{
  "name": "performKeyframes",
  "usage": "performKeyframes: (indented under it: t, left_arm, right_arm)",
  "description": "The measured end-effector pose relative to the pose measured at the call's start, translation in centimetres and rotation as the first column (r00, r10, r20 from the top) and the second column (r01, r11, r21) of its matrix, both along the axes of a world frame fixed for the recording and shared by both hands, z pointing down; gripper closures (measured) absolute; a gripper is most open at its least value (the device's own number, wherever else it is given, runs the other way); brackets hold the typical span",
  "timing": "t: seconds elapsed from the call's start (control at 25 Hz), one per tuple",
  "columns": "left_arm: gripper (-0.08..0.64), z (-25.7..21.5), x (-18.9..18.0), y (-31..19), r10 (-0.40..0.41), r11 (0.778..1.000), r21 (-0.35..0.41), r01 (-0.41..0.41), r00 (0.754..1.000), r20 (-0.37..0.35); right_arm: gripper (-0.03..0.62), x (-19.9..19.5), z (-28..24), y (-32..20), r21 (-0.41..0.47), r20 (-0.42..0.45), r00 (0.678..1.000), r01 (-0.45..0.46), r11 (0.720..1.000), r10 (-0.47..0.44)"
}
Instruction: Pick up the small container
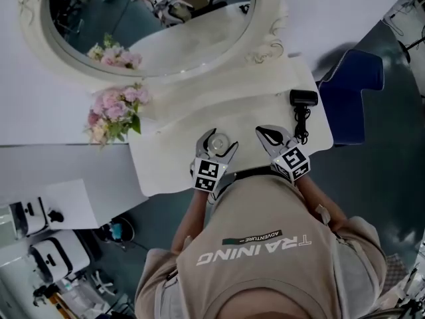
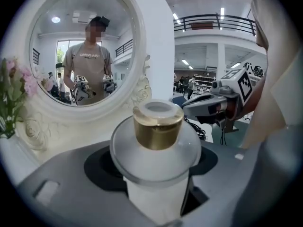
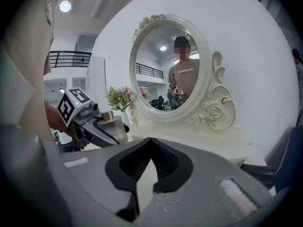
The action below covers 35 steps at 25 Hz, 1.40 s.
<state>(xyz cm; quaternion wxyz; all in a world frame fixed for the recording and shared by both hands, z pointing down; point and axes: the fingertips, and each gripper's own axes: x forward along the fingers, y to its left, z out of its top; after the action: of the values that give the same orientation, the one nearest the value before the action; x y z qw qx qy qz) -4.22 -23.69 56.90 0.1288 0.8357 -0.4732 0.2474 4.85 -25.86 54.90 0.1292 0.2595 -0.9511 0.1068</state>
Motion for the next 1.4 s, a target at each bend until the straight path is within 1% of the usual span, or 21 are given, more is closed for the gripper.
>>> performKeyframes:
  t: [0.08,0.24,0.32,0.48,0.68,0.96,1.24,1.4]
  left_arm:
    - [0.202,-1.1,-0.3,-0.1,-0.017,1.000,0.015,0.017,1.000,-0.006]
    - [0.202,-3.0,-1.2,-1.3,-0.055,0.997,0.049,0.058,0.997,-0.060]
    - [0.202,-3.8,-1.6,-1.8,-0.064,0.996,0.059,0.069,0.995,-0.074]
    - [0.202,-5.3,-2.1,-1.7,-0.068,0.995,0.067,0.073,0.995,-0.070]
    - [0.202,-8.2,-3.0,-3.0,-0.070,0.989,0.128,0.079,0.995,-0.067]
    - [0.202,-12.4,-4.2,-4.3,-0.085,0.974,0.207,0.094,0.995,-0.054]
    - [0.202,-14.1,-4.4,-4.8,-0.073,0.971,0.226,0.083,0.996,-0.053]
    - [0.202,-15.1,-4.5,-4.8,-0.070,0.968,0.234,0.088,0.994,-0.085]
  right_arm:
    - [0.589,0.0,-0.6,-0.2,0.013,0.002,1.000,-0.003,1.000,0.003]
    - [0.589,-0.3,-2.6,-1.7,0.072,0.020,1.000,0.001,0.997,-0.002]
    - [0.589,-0.5,-3.6,-2.3,0.098,0.023,1.000,0.007,0.995,-0.010]
    - [0.589,-0.6,-5.1,-2.2,0.127,0.018,0.999,0.025,0.992,-0.027]
    - [0.589,-0.5,-7.8,-3.5,0.163,0.035,0.998,0.040,0.986,-0.047]
    - [0.589,-1.1,-11.4,-4.9,0.231,0.049,0.997,0.053,0.972,-0.066]
    - [0.589,-1.4,-13.0,-5.2,0.257,0.055,0.996,0.052,0.965,-0.068]
    - [0.589,-1.8,-14.5,-5.2,0.268,0.066,0.995,0.052,0.962,-0.072]
